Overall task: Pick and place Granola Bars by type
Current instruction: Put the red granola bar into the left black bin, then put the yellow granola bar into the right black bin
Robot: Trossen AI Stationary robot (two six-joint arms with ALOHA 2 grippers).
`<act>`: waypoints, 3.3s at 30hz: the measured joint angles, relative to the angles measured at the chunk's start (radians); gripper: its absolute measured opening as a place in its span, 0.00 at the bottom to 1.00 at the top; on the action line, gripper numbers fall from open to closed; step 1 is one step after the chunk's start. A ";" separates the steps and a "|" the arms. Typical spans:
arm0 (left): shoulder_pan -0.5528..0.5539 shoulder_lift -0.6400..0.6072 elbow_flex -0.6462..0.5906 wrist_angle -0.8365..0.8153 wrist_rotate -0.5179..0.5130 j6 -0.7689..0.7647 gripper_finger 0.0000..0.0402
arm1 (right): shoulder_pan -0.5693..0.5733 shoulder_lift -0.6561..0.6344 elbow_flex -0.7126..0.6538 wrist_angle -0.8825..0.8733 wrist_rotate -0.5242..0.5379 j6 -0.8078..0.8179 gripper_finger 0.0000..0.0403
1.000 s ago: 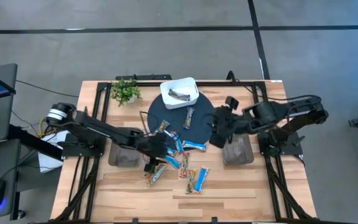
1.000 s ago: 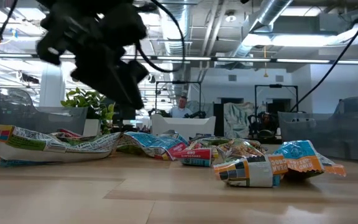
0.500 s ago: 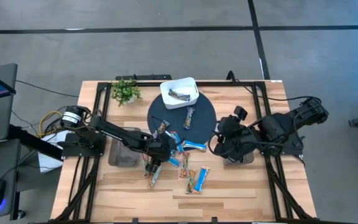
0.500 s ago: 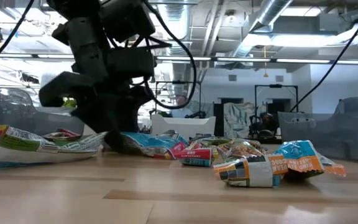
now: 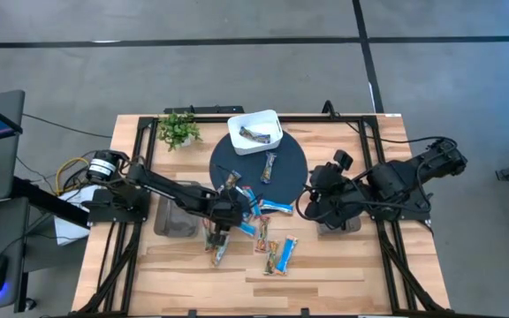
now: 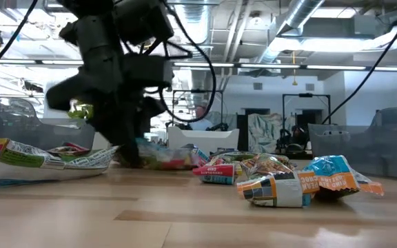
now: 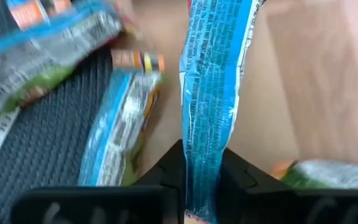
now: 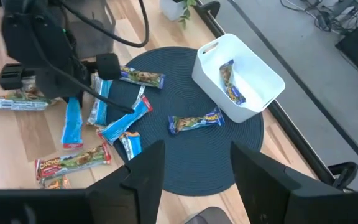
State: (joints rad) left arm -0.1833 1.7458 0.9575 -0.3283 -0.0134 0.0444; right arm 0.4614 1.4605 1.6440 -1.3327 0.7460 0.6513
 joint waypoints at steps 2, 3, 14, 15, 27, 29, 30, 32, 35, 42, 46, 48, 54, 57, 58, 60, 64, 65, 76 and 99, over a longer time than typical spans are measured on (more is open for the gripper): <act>0.000 0.000 0.040 -0.037 0.002 -0.006 0.11 | 0.000 0.000 0.000 0.000 0.018 -0.005 0.43; 0.000 0.000 0.066 -0.066 0.001 -0.006 0.12 | 0.000 0.000 0.000 0.000 0.024 -0.005 0.43; 0.000 -0.002 0.416 -0.642 -0.145 -0.031 0.08 | -0.018 0.000 0.000 -0.001 0.042 -0.043 0.43; -0.004 -0.010 0.433 -0.712 -0.156 -0.049 0.08 | -0.019 0.000 0.000 -0.001 0.042 -0.048 0.43; -0.099 -0.345 0.321 -1.110 -0.232 -0.417 0.09 | -0.053 0.000 0.000 -0.002 0.048 -0.102 0.43; -0.117 -0.416 0.268 -1.107 -0.232 -0.492 0.09 | -0.062 0.000 0.000 -0.001 0.048 -0.103 0.43; -0.127 -0.452 0.237 -1.104 -0.232 -0.532 0.09 | -0.065 0.000 0.000 0.000 0.047 -0.103 0.43; -0.142 -0.510 0.174 -1.089 -0.233 -0.605 0.10 | -0.069 0.000 0.000 0.001 0.043 -0.103 0.43; -0.159 -0.573 0.076 -1.067 -0.231 -0.705 0.14 | -0.072 0.000 0.000 0.004 0.036 -0.103 0.43; -0.166 -0.637 -0.132 -0.914 -0.132 -0.881 0.23 | -0.072 0.000 0.000 0.059 -0.044 -0.102 0.43; -0.166 -0.636 -0.167 -0.852 -0.129 -0.921 0.32 | -0.072 0.000 0.000 0.106 -0.071 -0.102 0.43; -0.163 -0.636 -0.168 -0.848 -0.139 -0.927 0.37 | -0.072 0.000 0.000 0.117 -0.080 -0.102 0.43; -0.165 -0.656 -0.130 -0.828 -0.149 -0.882 0.44 | -0.118 0.024 -0.090 0.214 -0.283 -0.121 0.43; -0.165 -0.678 -0.097 -0.779 -0.189 -0.828 0.44 | -0.155 0.068 -0.182 0.362 -0.426 -0.198 0.43; -0.165 -0.684 -0.086 -0.756 -0.203 -0.808 0.44 | -0.162 0.087 -0.218 0.380 -0.454 -0.227 0.43; -0.165 -0.696 -0.072 -0.709 -0.234 -0.767 0.43 | -0.186 0.137 -0.257 0.437 -0.479 -0.282 0.43; -0.165 -0.733 -0.052 -0.622 -0.255 -0.691 0.43 | -0.246 0.230 -0.299 0.451 -0.532 -0.331 0.43; -0.165 -0.741 -0.052 -0.611 -0.256 -0.682 0.43 | -0.263 0.261 -0.299 0.467 -0.569 -0.346 0.43; -0.172 -0.792 -0.052 -0.595 -0.314 -0.699 0.43 | -0.361 0.436 -0.300 0.570 -0.723 -0.469 0.48; -0.175 -0.797 -0.052 -0.596 -0.368 -0.695 0.43 | -0.402 0.542 -0.312 0.565 -0.717 -0.468 0.24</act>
State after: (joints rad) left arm -0.3588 0.9485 0.9051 -0.9241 -0.3811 -0.6502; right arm 0.0592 2.0021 1.3319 -0.7678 0.0291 0.1833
